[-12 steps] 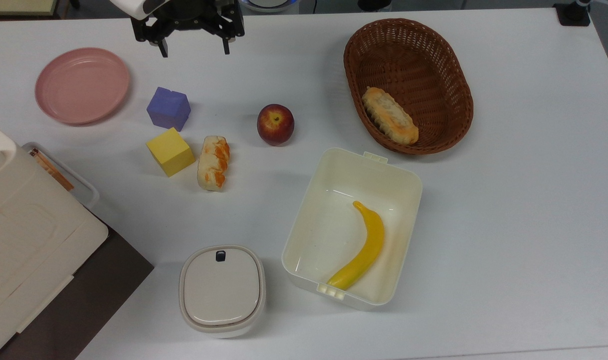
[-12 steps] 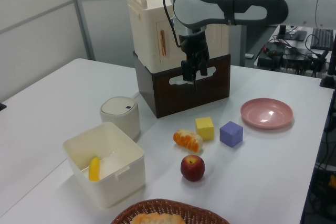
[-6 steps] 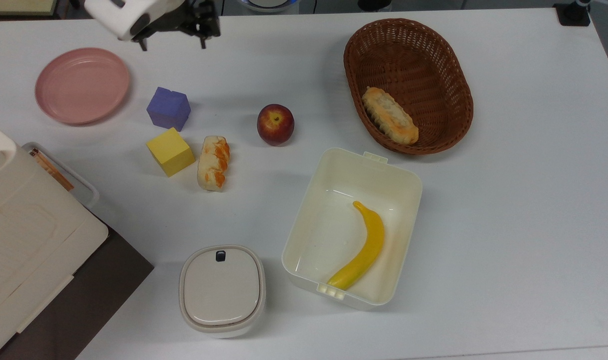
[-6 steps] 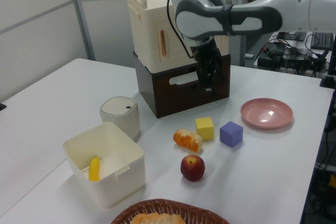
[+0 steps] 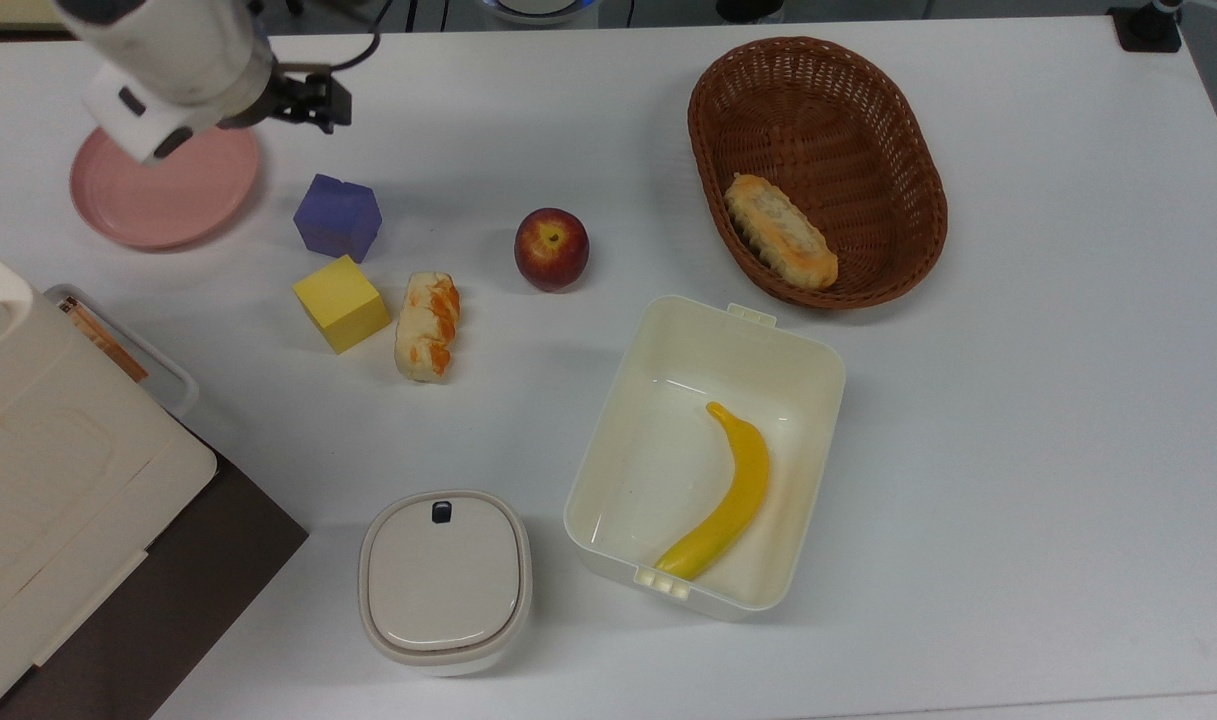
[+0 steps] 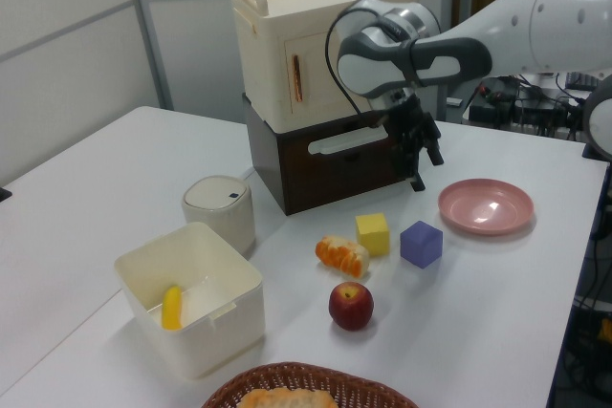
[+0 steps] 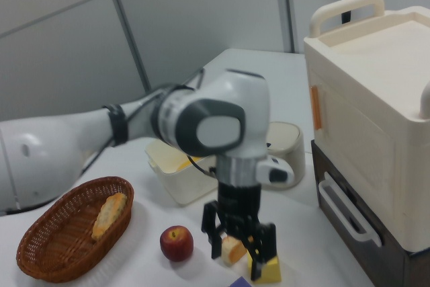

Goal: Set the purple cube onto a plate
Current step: 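Move the open gripper over the purple cube and lower onto it, then close the gripper on the purple cube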

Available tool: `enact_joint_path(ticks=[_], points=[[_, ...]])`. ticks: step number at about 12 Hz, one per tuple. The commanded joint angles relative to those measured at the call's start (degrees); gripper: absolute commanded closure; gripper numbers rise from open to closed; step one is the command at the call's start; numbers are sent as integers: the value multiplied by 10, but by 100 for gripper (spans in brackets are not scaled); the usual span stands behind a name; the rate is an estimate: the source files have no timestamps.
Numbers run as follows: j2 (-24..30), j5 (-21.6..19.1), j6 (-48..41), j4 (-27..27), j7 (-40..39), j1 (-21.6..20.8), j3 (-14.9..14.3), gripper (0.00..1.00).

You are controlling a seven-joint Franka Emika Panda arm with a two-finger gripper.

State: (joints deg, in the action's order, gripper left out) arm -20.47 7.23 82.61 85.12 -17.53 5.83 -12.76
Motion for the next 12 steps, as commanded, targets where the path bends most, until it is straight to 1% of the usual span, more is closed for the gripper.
enact_joint_path(ticks=[1, 3, 5, 8, 12], points=[[-42, -25, -3, 2, -5, 5, -2, 0], [-61, -38, 3, 3, 0, 3, 0, 0], [-76, -63, 14, 4, 6, 2, 1, 0], [-87, -64, 78, 30, 48, 0, 3, 0], [-99, -63, 91, 36, 55, -8, 2, 0]])
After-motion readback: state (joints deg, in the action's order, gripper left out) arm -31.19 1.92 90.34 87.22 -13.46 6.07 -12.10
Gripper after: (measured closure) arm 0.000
